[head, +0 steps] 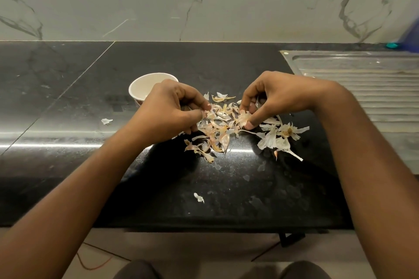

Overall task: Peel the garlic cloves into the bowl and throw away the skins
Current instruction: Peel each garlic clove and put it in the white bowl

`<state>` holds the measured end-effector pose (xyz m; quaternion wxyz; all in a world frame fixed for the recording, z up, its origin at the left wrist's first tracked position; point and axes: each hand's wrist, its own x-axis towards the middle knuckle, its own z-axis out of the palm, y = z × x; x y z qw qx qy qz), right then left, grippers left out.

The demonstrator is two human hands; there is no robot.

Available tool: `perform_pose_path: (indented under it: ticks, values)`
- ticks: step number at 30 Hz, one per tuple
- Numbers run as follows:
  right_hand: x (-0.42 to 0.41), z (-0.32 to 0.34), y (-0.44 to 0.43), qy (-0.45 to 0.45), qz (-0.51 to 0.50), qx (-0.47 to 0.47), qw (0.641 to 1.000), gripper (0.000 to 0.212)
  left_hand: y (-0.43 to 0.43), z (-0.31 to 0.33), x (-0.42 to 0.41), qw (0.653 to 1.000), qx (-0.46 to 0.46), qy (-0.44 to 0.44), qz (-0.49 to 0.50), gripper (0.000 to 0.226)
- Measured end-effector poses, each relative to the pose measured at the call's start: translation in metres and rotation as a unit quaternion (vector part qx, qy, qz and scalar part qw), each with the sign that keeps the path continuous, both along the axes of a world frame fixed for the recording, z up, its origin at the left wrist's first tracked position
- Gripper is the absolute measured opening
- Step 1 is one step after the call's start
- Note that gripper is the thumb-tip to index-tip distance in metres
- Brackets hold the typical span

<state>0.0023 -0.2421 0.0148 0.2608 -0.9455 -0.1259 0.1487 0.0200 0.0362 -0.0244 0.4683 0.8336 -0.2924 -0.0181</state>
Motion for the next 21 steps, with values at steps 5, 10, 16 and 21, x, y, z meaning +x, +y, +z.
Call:
perform_pose_path:
  ticks: [5, 10, 16, 21]
  values:
    - [-0.0009, 0.0006, -0.0026, 0.003, 0.008, -0.004, 1.000, 0.022, -0.0026, -0.0022, -0.0010, 1.000, 0.008, -0.001, -0.008, 0.014]
    - [-0.0040, 0.0027, -0.0030, 0.009, 0.019, 0.007, 1.000, 0.021, -0.0029, -0.0034, -0.0010, 1.000, 0.006, -0.002, -0.011, 0.012]
    - [-0.0064, 0.0072, -0.0038, -0.008, 0.023, 0.104, 0.994, 0.023, -0.0030, -0.0040, -0.0003, 1.000, -0.016, -0.003, -0.009, 0.011]
    - [-0.0069, 0.0079, 0.0036, -0.051, 0.020, 0.156, 0.986, 0.024, -0.0058, -0.0034, -0.0024, 0.999, -0.047, 0.011, -0.025, 0.011]
